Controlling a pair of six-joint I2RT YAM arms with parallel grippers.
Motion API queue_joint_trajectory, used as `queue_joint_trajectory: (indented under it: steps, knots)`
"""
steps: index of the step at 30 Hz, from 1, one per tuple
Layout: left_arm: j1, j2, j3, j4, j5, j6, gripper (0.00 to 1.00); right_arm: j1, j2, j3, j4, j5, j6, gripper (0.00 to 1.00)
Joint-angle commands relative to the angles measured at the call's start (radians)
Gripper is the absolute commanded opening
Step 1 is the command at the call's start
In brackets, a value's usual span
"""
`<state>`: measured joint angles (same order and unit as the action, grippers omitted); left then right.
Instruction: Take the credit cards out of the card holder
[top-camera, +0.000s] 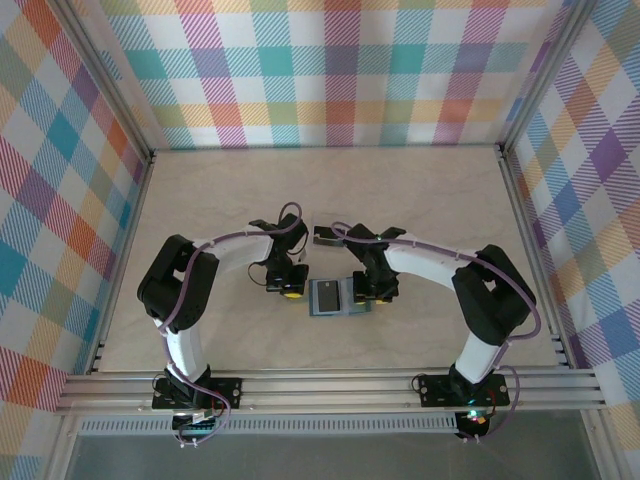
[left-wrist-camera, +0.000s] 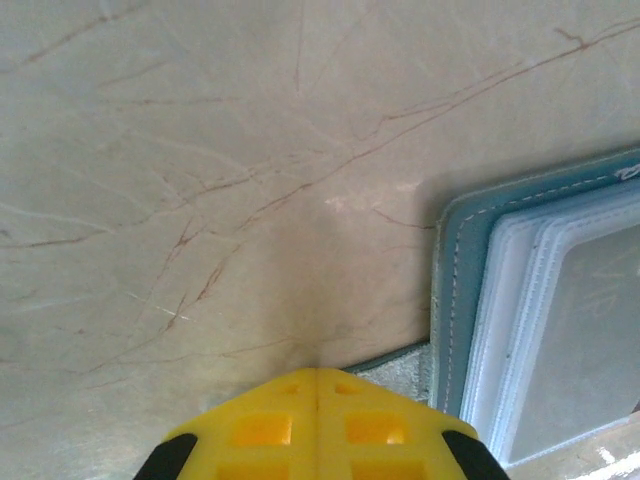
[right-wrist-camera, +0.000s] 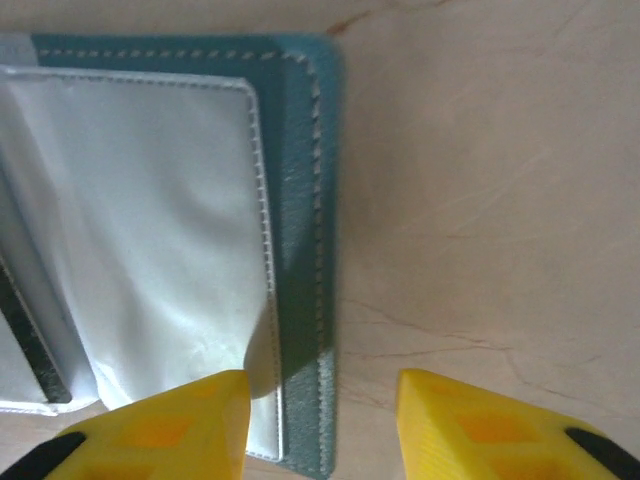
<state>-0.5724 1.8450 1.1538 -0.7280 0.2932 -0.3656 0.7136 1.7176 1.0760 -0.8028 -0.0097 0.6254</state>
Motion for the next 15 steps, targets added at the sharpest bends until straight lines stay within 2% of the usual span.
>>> queue_joint_trajectory:
  steps: [1, 4, 6, 15]
  knots:
    - [0.005, -0.03, 0.034, 0.003, 0.004, 0.006, 0.03, -0.003, -0.023, -0.025, 0.058, -0.102, 0.024, 0.39]
    - [0.005, -0.049, 0.027, 0.057, 0.062, -0.014, 0.03, -0.003, -0.026, -0.03, 0.074, -0.116, 0.034, 0.33]
    - [0.005, -0.058, 0.038, 0.054, 0.06, -0.012, 0.04, -0.003, -0.021, -0.021, 0.059, -0.118, 0.03, 0.31]
    - [-0.002, -0.101, 0.038, 0.121, 0.061, -0.054, 0.04, -0.006, -0.015, 0.024, 0.01, -0.087, 0.013, 0.33]
